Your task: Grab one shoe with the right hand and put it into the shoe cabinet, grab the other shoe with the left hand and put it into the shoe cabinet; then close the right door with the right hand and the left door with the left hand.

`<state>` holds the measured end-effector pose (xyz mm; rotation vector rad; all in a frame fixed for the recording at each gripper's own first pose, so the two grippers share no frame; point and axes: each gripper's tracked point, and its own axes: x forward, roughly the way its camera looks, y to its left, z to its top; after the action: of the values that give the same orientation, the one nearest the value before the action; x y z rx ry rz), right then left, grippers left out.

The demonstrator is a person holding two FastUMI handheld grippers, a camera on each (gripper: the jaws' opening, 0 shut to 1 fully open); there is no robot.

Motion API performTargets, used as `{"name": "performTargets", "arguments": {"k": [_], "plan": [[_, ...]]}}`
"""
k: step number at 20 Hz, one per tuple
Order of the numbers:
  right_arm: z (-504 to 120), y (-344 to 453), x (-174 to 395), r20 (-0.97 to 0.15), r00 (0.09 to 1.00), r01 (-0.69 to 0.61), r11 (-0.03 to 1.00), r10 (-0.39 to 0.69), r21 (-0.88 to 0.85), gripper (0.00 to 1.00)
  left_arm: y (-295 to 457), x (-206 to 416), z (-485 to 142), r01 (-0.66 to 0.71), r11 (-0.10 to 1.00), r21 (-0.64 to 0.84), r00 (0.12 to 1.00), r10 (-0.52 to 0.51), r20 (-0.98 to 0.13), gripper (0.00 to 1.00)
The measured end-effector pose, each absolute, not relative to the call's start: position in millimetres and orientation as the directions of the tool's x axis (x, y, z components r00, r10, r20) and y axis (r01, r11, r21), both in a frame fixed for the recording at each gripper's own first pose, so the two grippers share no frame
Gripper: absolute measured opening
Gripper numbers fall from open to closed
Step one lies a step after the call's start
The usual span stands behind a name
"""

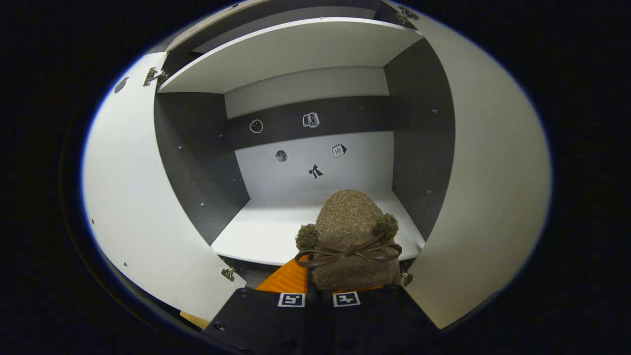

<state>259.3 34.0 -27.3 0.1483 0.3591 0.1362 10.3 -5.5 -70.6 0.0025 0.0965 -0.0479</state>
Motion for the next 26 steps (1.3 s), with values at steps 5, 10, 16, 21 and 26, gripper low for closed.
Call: {"name": "performTargets", "arguments": {"k": [5, 10, 16, 21, 26], "plan": [[-33.4, 24.9, 334.4, -0.309, 0.940, -0.098, 0.981, 0.147, 0.170, 0.06, -12.0, 20.3, -83.2, 0.020, 1.000, 0.013, 0.994, -0.018, -0.103, 0.99], [-58.2, 13.2, 404.0, -0.305, 0.945, -0.063, 0.978, 0.122, 0.198, 0.05, -16.8, 30.7, -92.5, -0.014, 0.999, 0.034, 0.995, 0.018, -0.102, 0.98], [-93.8, 16.5, 453.7, -0.334, 0.936, -0.060, 0.985, 0.113, 0.165, 0.06, -21.4, 39.2, -104.0, -0.069, 0.997, 0.043, 0.988, 0.074, -0.137, 0.98], [-114.1, 20.9, 465.0, -0.383, 0.917, -0.046, 0.983, 0.112, 0.178, 0.06, -22.1, 45.3, -115.4, -0.088, 0.996, 0.017, 0.981, 0.090, -0.173, 0.98], [-119.9, 23.6, 464.5, -0.407, 0.906, -0.044, 0.981, 0.119, 0.188, 0.13, -18.7, 49.8, -114.4, -0.091, 0.996, 0.014, 0.981, 0.092, -0.172, 0.98]]}}
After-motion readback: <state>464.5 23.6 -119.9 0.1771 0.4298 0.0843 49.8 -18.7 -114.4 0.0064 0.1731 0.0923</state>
